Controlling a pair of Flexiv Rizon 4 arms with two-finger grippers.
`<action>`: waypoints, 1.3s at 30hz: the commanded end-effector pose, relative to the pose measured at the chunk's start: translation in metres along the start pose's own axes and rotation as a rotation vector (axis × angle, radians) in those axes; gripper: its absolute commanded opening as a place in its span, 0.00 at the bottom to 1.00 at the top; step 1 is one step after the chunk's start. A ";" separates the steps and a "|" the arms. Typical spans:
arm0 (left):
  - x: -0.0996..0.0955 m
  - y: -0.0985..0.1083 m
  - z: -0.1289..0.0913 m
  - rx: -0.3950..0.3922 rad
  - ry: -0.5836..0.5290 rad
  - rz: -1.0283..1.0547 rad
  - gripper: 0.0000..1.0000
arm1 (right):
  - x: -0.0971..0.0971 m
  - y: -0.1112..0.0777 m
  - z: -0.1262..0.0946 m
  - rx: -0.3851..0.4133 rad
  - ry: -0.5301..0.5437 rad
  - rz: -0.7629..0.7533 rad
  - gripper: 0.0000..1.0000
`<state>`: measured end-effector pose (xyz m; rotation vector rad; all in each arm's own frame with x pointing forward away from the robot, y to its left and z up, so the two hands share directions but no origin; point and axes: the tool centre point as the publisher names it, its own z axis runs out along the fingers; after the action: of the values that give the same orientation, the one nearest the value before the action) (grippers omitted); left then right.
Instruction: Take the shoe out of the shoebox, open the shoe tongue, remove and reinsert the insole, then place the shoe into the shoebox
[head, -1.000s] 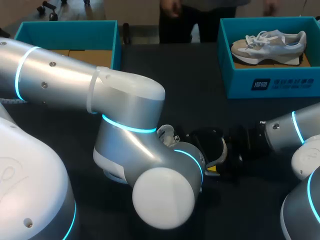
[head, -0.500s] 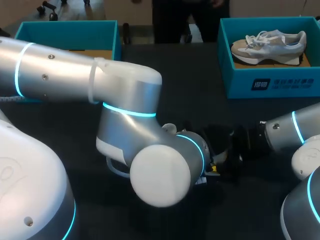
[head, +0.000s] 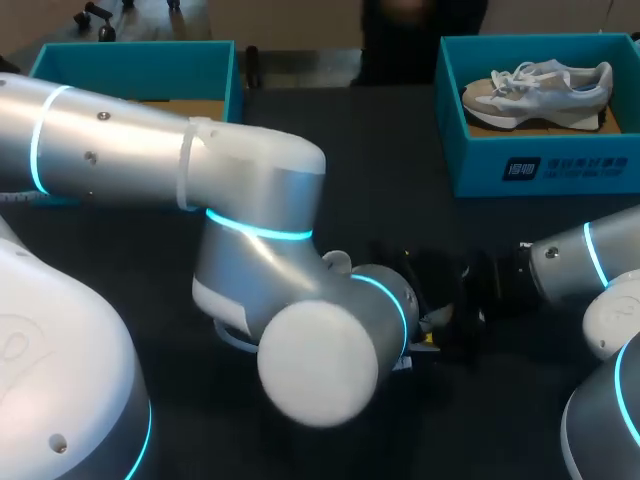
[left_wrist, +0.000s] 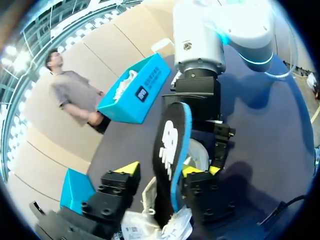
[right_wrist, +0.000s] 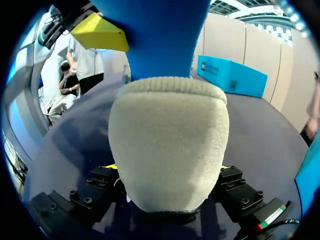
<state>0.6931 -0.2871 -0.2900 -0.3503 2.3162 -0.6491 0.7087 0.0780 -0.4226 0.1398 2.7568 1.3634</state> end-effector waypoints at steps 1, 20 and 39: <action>0.004 0.003 -0.010 0.019 -0.055 0.005 0.88 | 0.001 0.001 0.001 0.003 -0.003 -0.001 0.00; 0.010 0.002 0.000 0.148 -0.215 0.123 0.69 | 0.001 0.001 0.001 0.003 -0.003 -0.001 0.00; 0.017 0.005 0.023 0.165 -0.280 0.148 0.40 | 0.001 0.001 0.001 0.003 -0.003 -0.001 0.00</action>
<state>0.6964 -0.2984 -0.3083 -0.1683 2.0695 -0.6605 0.7087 0.0780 -0.4226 0.1398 2.7568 1.3634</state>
